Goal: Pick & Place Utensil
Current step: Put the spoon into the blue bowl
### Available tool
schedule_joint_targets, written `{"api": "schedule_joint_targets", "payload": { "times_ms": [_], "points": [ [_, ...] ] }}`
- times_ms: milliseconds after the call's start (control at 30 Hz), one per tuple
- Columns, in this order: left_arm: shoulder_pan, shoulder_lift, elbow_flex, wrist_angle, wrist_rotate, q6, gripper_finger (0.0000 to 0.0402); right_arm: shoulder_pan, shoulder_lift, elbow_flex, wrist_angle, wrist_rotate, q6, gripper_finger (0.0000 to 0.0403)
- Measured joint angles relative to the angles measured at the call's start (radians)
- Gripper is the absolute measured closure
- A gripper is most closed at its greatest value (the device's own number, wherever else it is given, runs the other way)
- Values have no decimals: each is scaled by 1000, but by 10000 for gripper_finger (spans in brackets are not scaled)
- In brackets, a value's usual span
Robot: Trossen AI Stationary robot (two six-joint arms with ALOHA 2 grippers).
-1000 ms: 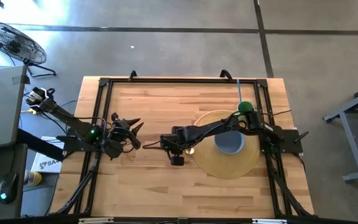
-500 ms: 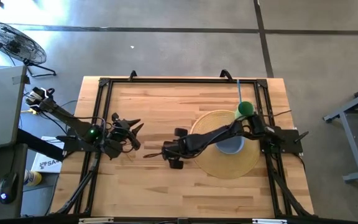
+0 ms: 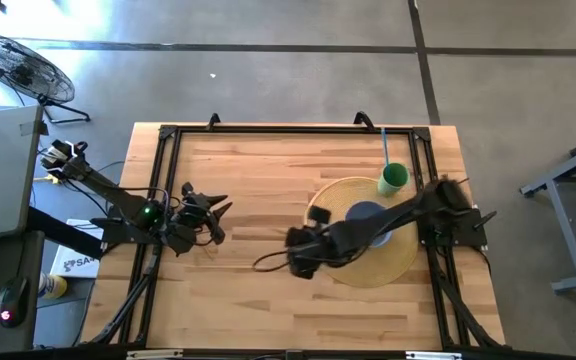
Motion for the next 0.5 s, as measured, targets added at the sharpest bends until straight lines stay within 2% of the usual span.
{"api": "schedule_joint_targets", "payload": {
  "times_ms": [333, 500],
  "points": [
    [0, 0, 0, 15, -2, 0, 298, 66, -530, -557, 155, 240, 264, 381],
    [0, 0, 0, 30, -4, 0, 298, 39, -730, -822, 314, 276, 311, 382]
  ]
}}
